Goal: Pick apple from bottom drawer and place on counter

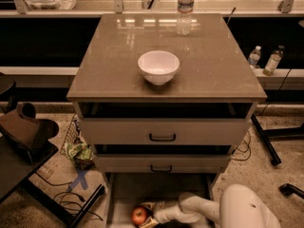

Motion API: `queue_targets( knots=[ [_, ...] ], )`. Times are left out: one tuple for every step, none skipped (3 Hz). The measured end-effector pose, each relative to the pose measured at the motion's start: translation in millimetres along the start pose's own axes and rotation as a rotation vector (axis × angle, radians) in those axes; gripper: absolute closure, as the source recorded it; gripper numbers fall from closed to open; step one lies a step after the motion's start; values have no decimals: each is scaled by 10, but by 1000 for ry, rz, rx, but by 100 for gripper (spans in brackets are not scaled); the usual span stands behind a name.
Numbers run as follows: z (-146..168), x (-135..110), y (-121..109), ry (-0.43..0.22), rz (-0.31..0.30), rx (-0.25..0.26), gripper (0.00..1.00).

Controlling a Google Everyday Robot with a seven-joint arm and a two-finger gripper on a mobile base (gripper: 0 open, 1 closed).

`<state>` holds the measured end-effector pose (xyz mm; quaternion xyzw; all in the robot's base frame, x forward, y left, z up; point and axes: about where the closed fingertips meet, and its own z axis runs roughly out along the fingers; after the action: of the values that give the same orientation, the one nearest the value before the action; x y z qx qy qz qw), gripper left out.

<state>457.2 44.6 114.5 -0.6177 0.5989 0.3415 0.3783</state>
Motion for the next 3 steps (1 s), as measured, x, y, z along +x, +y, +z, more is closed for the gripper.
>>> queue_targets(
  knots=[
    [18, -6, 15, -2, 1, -3, 69],
    [36, -13, 30, -4, 2, -6, 45],
    [53, -19, 44, -6, 3, -9, 23]
  ],
)
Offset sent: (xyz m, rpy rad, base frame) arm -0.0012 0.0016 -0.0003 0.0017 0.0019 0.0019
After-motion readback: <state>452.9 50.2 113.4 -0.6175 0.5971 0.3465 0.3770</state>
